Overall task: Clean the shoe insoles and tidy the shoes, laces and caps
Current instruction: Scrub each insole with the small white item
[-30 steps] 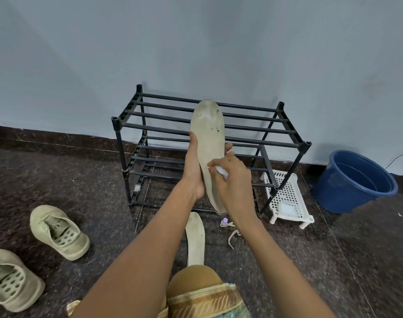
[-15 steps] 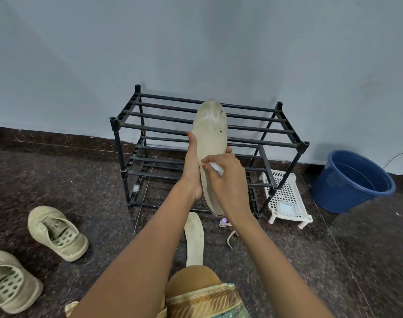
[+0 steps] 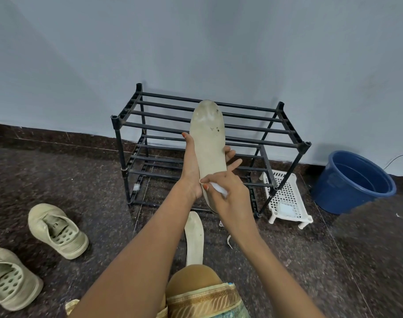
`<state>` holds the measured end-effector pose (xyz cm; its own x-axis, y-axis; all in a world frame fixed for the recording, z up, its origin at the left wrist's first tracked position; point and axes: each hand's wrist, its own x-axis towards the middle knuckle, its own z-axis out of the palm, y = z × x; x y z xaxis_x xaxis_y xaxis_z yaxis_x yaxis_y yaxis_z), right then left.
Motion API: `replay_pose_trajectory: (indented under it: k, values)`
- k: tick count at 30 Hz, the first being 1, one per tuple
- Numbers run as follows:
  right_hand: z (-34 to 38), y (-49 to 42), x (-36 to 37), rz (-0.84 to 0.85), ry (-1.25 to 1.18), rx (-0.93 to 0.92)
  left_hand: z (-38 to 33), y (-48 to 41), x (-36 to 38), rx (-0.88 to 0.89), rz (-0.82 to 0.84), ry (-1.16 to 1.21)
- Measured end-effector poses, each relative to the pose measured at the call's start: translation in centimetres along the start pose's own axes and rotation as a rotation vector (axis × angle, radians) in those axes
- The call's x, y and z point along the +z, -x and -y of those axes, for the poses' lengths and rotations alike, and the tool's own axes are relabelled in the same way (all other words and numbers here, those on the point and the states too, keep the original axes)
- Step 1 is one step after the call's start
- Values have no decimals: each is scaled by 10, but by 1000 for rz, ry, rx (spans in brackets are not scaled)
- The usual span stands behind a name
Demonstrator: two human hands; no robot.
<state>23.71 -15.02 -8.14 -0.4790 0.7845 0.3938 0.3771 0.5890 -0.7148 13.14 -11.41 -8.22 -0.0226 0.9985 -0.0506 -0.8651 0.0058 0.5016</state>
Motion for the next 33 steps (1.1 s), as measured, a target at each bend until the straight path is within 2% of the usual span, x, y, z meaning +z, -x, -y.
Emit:
replay_pose_trajectory:
  k: [3, 8, 11, 18, 27, 33]
  values:
    - [-3, -3, -2, -43, 45, 12, 1, 0, 0, -14, 22, -2]
    - [-8, -21, -4, -178, 256, 0, -1, 2, -1, -79, 55, -122]
    - [-8, -20, 0, -148, 257, -9, -2, 1, 0, -52, 44, -79]
    - [-5, 4, 1, -8, 21, 28, -3, 0, 1, 47, -39, 21]
    - [-12, -22, -1, -134, 263, 20, -2, 5, 4, -24, 13, -77]
    - [-15, -11, 3, -83, 194, -11, -3, 3, 4, 20, -15, 16]
